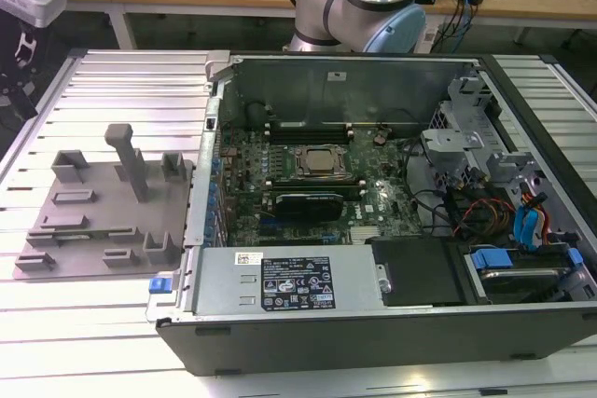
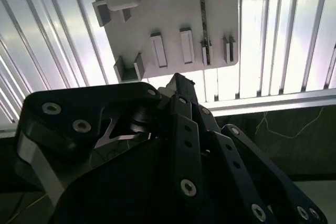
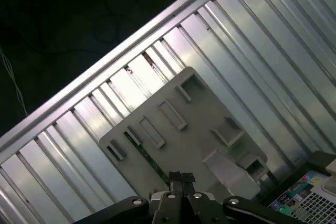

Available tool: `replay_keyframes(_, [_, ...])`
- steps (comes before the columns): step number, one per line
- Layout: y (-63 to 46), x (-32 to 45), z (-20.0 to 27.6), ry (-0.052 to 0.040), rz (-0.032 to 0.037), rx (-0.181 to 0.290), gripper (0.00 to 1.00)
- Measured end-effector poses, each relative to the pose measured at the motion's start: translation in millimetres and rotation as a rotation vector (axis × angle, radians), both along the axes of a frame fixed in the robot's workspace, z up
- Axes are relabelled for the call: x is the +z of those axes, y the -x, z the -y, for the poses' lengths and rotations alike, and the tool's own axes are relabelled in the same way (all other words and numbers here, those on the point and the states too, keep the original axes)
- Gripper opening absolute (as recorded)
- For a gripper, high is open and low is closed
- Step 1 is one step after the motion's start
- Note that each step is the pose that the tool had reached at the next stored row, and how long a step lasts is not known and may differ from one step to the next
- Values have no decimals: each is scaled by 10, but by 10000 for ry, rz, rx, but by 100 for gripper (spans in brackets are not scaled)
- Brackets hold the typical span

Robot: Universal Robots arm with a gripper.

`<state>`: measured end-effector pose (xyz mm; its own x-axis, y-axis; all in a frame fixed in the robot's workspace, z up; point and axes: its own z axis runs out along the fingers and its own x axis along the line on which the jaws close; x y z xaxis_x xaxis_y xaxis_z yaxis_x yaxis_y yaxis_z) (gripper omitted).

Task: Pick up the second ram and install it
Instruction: 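Pick up the second ram and move it above second insertion slot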

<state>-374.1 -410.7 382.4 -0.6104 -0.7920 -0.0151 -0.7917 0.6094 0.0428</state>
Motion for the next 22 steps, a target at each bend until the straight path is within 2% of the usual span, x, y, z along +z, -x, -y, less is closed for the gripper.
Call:
replay_keyframes(10, [0, 0, 0, 0, 0, 1673, 8])
replay_keyframes(14, [0, 0, 0, 0, 0, 2638, 8])
replay_keyframes(17, [0, 0, 0, 0, 0, 3043, 8])
replay_keyframes(22, [0, 0, 0, 0, 0, 4054, 8])
